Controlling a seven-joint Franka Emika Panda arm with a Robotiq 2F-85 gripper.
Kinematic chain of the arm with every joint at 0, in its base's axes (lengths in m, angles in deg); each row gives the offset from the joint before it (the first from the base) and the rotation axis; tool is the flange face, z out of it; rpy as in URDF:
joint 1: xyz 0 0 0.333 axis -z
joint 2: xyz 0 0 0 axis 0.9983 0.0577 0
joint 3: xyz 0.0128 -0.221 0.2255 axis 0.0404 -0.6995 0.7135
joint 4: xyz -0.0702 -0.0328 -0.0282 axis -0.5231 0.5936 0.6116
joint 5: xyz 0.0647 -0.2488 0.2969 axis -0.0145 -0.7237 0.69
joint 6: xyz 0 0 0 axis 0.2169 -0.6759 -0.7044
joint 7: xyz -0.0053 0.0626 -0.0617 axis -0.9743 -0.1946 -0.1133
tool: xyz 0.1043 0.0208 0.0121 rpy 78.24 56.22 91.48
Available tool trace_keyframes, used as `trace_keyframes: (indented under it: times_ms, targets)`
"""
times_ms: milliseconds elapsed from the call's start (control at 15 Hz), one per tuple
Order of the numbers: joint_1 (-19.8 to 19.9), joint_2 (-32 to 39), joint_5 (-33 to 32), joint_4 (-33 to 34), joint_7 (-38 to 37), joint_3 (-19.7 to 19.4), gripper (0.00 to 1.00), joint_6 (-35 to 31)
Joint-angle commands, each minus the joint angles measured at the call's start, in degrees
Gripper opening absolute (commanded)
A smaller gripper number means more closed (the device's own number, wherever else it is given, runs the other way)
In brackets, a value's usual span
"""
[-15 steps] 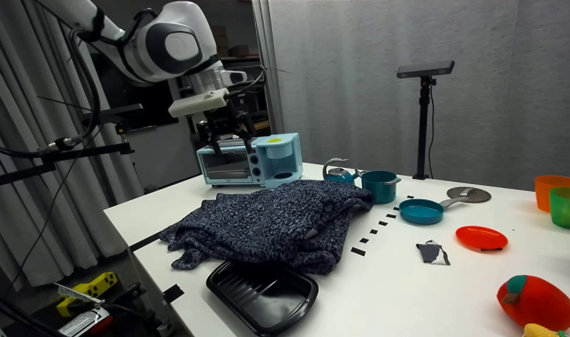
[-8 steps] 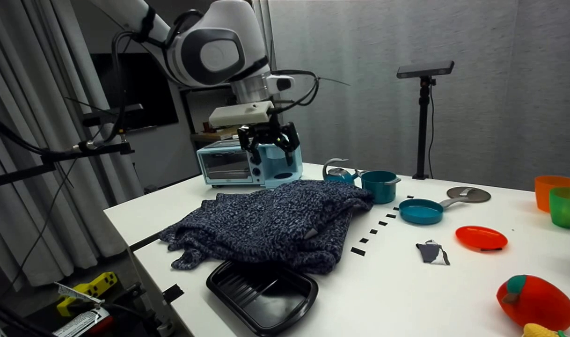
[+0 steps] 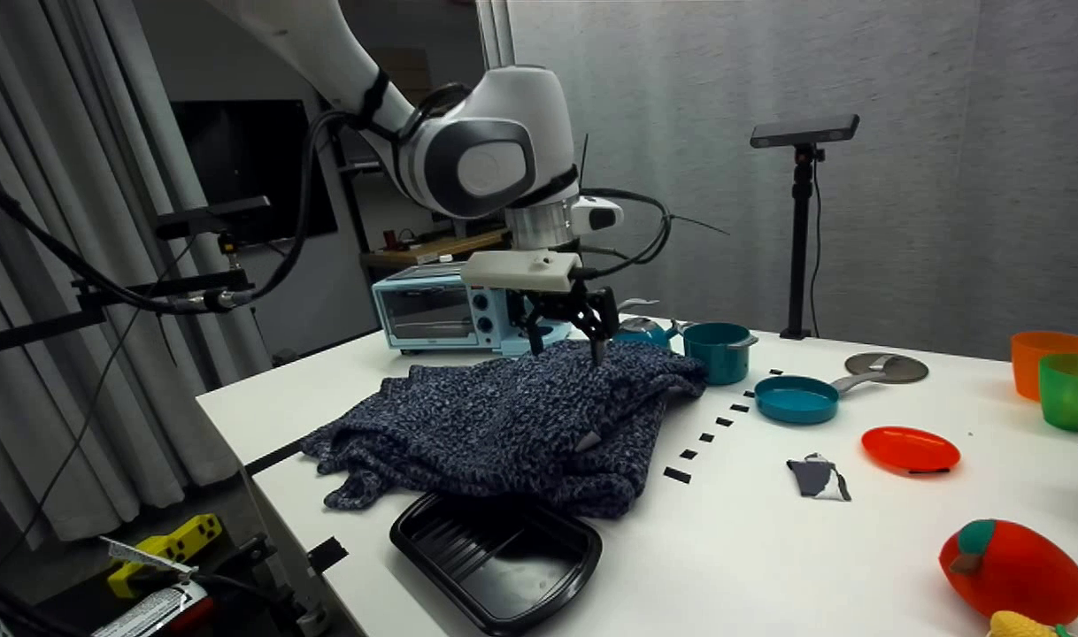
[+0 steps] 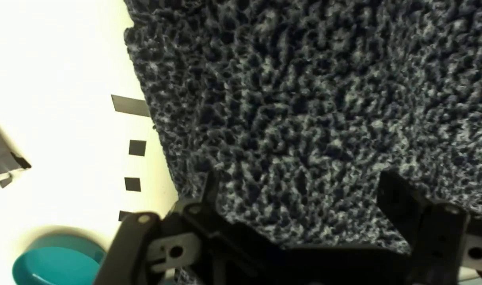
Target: Unfold the fleece blanket once
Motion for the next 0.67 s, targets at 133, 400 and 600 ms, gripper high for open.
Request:
trace_keyframes:
  times_ms: [133,400,600]
  targets:
    - [3.84,8.20,-1.36,6.78,-0.63,1.47,1.00,-0.50]
    - [5.40,10.78,-0.84,9.10,-0.44,2.58,1.00,0.35]
    - [7.29,11.56,1.09,9.59,0.82,4.97,1.00,1.31]
